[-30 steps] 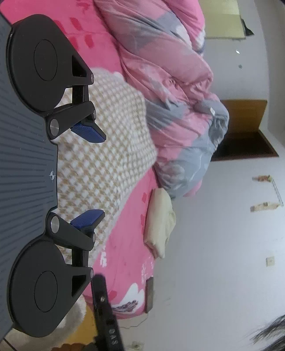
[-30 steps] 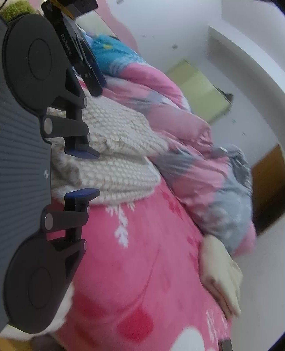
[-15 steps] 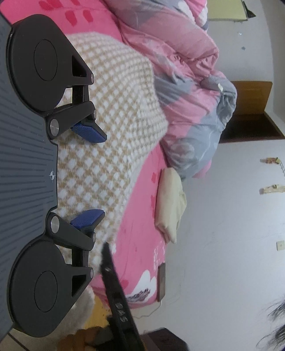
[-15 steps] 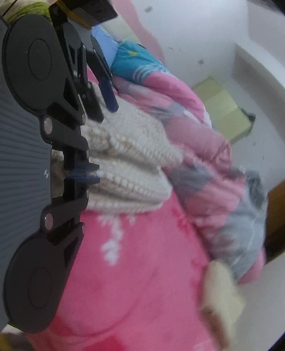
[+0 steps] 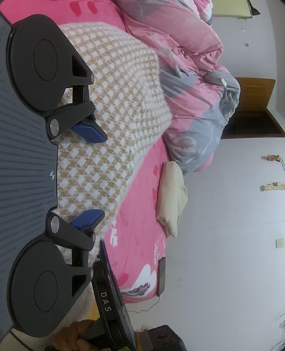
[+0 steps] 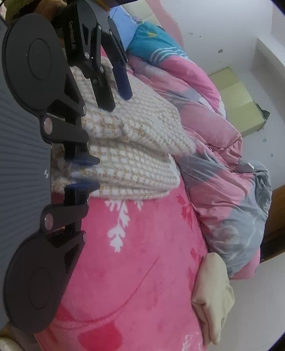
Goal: Fold clothes
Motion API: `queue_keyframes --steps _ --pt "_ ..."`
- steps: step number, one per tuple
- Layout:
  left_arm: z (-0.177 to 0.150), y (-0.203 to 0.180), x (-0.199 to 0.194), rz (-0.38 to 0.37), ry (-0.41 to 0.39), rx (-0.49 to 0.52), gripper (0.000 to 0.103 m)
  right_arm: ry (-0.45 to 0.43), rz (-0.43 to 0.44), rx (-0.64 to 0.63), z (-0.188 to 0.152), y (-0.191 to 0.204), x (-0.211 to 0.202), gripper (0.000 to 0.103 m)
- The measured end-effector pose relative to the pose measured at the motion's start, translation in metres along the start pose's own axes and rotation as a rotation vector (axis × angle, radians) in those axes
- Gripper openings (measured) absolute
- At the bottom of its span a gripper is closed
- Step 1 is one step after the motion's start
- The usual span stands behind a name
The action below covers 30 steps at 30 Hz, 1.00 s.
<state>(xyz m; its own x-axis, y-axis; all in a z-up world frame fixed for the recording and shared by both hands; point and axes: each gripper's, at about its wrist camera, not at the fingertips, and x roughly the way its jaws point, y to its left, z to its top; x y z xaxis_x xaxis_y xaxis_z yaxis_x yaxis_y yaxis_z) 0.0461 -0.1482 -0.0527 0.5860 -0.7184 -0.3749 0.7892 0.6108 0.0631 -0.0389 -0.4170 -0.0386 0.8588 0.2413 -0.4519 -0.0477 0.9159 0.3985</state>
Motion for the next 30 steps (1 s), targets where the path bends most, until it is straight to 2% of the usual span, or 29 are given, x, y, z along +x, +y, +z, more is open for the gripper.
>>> queue_keyframes --steps 2,5,9,12,15,16,18,20,22,24,26,30 --pt "0.0 0.0 -0.001 0.001 0.002 -0.001 0.068 0.003 0.008 -0.004 0.0 0.0 0.0 0.029" --pt "0.0 0.0 0.0 0.003 0.004 0.0 0.068 0.007 0.014 -0.006 0.001 0.001 0.002 0.035" --pt "0.002 0.0 -0.002 0.01 0.007 0.001 0.068 0.015 0.019 0.003 0.003 0.001 0.004 0.036" --pt "0.006 0.004 -0.011 0.032 -0.008 0.0 0.068 0.009 0.056 0.023 0.004 -0.002 0.005 0.036" --pt "0.013 0.016 -0.028 0.111 -0.061 -0.009 0.068 0.009 0.084 0.032 0.004 -0.003 0.008 0.03" --pt "0.015 0.023 -0.032 0.149 -0.077 -0.026 0.069 0.014 0.083 0.034 0.004 -0.005 0.011 0.024" --pt "0.016 0.045 -0.036 0.232 -0.086 -0.099 0.08 0.013 0.094 0.044 0.004 -0.007 0.013 0.018" --pt "0.016 0.068 -0.035 0.303 -0.082 -0.187 0.081 0.004 0.096 0.052 0.004 -0.009 0.013 0.008" --pt "0.011 0.09 -0.029 0.334 -0.056 -0.264 0.081 -0.005 0.099 0.06 0.004 -0.011 0.01 0.006" --pt "0.008 0.095 -0.018 0.341 -0.016 -0.265 0.081 -0.022 0.099 0.067 0.004 -0.011 0.006 0.005" --pt "0.006 0.09 -0.01 0.312 0.009 -0.25 0.08 -0.048 0.096 0.072 0.004 -0.011 -0.001 0.004" --pt "0.006 0.074 -0.006 0.281 -0.004 -0.171 0.081 -0.066 0.065 0.05 0.004 -0.007 -0.009 0.003"
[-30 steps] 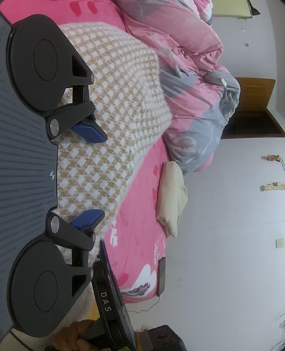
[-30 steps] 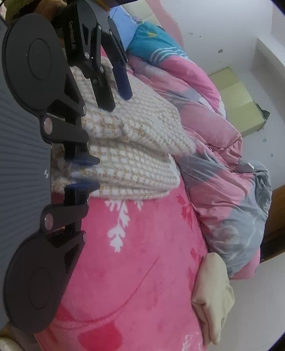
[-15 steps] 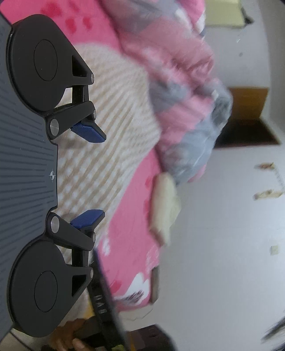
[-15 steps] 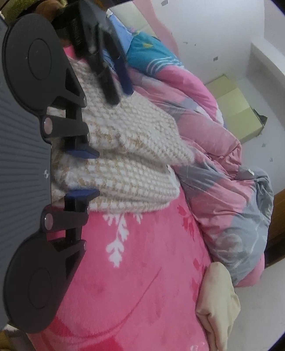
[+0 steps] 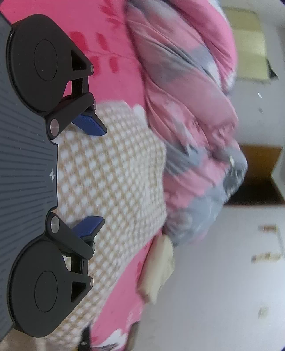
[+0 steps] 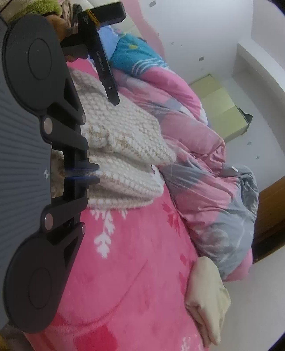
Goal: Fold clothes
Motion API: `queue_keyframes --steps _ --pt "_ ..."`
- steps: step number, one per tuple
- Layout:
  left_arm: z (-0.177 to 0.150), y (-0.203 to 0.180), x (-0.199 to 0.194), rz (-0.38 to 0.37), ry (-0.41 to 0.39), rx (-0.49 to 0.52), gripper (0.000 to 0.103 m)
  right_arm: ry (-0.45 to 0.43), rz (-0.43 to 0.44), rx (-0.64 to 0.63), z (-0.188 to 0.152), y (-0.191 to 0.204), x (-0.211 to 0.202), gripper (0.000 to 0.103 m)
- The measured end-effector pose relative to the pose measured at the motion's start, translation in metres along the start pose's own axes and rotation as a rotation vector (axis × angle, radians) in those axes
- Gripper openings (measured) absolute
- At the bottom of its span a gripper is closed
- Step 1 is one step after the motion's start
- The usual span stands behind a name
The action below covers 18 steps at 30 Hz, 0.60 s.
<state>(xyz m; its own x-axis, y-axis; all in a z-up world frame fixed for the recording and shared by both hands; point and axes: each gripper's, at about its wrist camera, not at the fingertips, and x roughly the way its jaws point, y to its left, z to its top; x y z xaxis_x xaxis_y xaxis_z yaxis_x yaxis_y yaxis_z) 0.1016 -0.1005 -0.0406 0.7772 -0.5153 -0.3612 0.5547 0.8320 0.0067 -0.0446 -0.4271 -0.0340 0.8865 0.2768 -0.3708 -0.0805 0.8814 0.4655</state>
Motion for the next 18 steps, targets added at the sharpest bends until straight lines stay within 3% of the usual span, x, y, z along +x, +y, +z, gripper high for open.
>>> queue_keyframes --steps 9,13,15,17,18 --pt "-0.003 -0.004 0.003 -0.031 0.012 0.035 0.081 0.069 -0.032 0.007 -0.005 -0.007 0.013 0.006" --pt "-0.003 -0.006 0.002 -0.038 0.015 0.041 0.081 0.009 -0.032 -0.017 0.01 0.0 -0.005 0.016" --pt "-0.003 -0.006 0.003 -0.043 0.015 0.042 0.081 -0.015 0.038 0.012 0.025 -0.002 -0.005 0.025" --pt "-0.003 -0.006 0.003 -0.048 0.016 0.044 0.081 -0.005 0.126 0.062 0.039 -0.005 0.006 0.042" --pt "-0.003 -0.007 0.003 -0.053 0.017 0.048 0.081 0.014 0.163 0.086 0.046 -0.006 0.02 0.046"
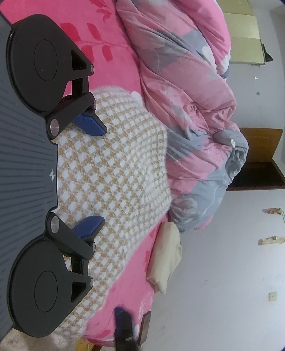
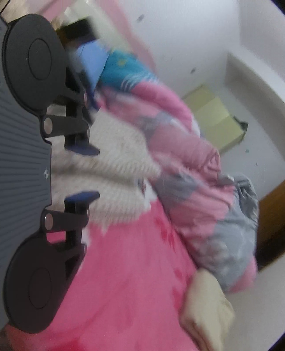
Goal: Fold clothes
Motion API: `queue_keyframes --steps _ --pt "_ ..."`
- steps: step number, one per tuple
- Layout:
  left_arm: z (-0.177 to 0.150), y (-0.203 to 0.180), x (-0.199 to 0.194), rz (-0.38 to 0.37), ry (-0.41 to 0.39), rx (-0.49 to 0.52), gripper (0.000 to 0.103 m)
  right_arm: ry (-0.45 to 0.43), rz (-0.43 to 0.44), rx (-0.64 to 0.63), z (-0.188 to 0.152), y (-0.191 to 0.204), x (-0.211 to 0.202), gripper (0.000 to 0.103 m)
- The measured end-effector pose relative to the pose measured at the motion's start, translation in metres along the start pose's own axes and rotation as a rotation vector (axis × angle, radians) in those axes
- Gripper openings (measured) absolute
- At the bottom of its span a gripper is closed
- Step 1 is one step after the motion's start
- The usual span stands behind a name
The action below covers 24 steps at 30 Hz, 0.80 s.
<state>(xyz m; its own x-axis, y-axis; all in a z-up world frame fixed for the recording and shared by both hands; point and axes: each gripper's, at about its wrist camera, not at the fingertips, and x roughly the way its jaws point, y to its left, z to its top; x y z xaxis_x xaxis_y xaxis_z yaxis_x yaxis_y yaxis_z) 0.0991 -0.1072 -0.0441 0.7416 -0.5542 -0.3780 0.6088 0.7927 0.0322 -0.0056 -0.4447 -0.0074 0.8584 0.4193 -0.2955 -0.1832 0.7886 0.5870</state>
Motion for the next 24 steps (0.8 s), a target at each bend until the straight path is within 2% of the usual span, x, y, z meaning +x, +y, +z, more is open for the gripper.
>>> queue_keyframes --steps 4,9,10,11,13,15,18,21,24 --pt "0.0 -0.003 0.001 -0.027 0.005 0.032 0.081 0.074 0.145 0.102 0.028 -0.012 0.052 0.059" --pt "-0.001 -0.008 0.004 -0.08 0.009 0.077 0.083 0.21 0.175 0.173 0.051 -0.025 0.13 0.059" --pt "-0.001 -0.01 0.004 -0.088 0.011 0.091 0.084 0.231 0.195 0.183 0.051 -0.027 0.141 0.052" --pt "-0.001 -0.011 0.004 -0.092 0.012 0.104 0.085 0.227 0.203 0.184 0.051 -0.026 0.148 0.036" --pt "0.0 -0.012 0.003 -0.096 0.009 0.113 0.085 0.183 0.221 0.139 0.05 -0.021 0.145 0.019" --pt "0.003 -0.009 -0.001 -0.107 -0.005 0.091 0.085 0.092 0.263 0.102 0.044 -0.016 0.13 0.016" --pt "0.012 0.0 -0.01 -0.095 -0.053 0.029 0.085 -0.01 0.275 0.072 0.034 -0.014 0.113 0.014" --pt "0.025 0.009 -0.013 -0.061 -0.1 -0.02 0.085 -0.034 0.287 0.125 0.026 -0.024 0.109 0.014" --pt "0.034 0.006 0.0 -0.027 -0.075 0.025 0.085 -0.046 0.292 0.17 0.022 -0.031 0.106 0.014"
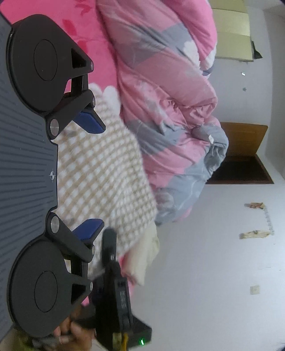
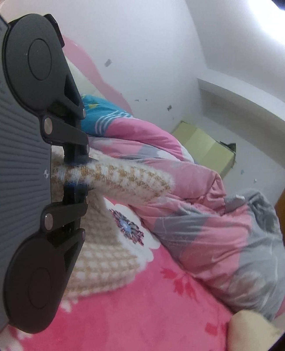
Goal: Fold clothes
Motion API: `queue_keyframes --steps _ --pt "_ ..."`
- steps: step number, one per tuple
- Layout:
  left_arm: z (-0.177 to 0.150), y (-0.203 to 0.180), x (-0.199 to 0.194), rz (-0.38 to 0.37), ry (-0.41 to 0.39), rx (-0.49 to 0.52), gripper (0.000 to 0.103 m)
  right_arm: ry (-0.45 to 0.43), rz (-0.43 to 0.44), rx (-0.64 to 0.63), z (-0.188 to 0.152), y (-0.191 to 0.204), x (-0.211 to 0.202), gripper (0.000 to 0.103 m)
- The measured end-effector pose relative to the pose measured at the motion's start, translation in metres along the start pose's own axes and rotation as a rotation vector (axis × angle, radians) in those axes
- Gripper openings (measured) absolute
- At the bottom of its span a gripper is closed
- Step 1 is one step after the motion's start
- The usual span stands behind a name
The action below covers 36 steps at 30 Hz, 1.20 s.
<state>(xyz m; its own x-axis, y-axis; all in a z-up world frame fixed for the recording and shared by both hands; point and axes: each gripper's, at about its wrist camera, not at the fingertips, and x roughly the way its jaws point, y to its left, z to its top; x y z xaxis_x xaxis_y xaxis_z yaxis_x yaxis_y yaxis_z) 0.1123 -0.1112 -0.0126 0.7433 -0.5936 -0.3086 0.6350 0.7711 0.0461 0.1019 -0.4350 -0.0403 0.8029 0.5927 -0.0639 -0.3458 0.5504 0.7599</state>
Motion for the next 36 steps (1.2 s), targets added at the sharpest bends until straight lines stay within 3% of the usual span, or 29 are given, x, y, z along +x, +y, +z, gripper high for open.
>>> queue_keyframes --steps 3,9,12,16,19,20,23,28,36 --pt "-0.001 -0.012 0.017 0.004 0.048 0.088 0.086 -0.017 -0.007 0.01 0.0 -0.001 -0.005 0.014" --pt "-0.005 -0.019 0.027 -0.035 0.081 0.13 0.086 0.001 -0.073 0.012 0.004 -0.004 -0.007 0.017" --pt "-0.006 -0.012 0.03 -0.087 0.091 0.094 0.086 -0.068 -0.111 -0.012 0.008 -0.002 -0.028 0.023" --pt "-0.008 -0.004 0.037 -0.188 0.111 0.043 0.086 -0.186 -0.227 0.051 0.017 -0.018 -0.065 0.025" --pt "-0.008 0.002 0.042 -0.255 0.133 0.005 0.089 -0.083 -0.41 0.015 0.014 -0.023 -0.054 0.025" --pt "-0.008 0.004 0.044 -0.275 0.138 -0.006 0.092 -0.041 -0.429 0.02 0.011 -0.025 -0.047 0.023" --pt "-0.008 0.008 0.048 -0.329 0.147 -0.034 0.095 0.038 -0.446 0.026 0.002 -0.029 -0.03 0.021" --pt "-0.007 0.005 0.054 -0.378 0.153 -0.039 0.097 0.062 -0.436 0.019 0.0 -0.03 -0.023 0.015" --pt "-0.004 -0.024 0.065 -0.343 0.203 0.09 0.102 0.067 -0.422 0.009 -0.005 -0.033 -0.02 0.014"
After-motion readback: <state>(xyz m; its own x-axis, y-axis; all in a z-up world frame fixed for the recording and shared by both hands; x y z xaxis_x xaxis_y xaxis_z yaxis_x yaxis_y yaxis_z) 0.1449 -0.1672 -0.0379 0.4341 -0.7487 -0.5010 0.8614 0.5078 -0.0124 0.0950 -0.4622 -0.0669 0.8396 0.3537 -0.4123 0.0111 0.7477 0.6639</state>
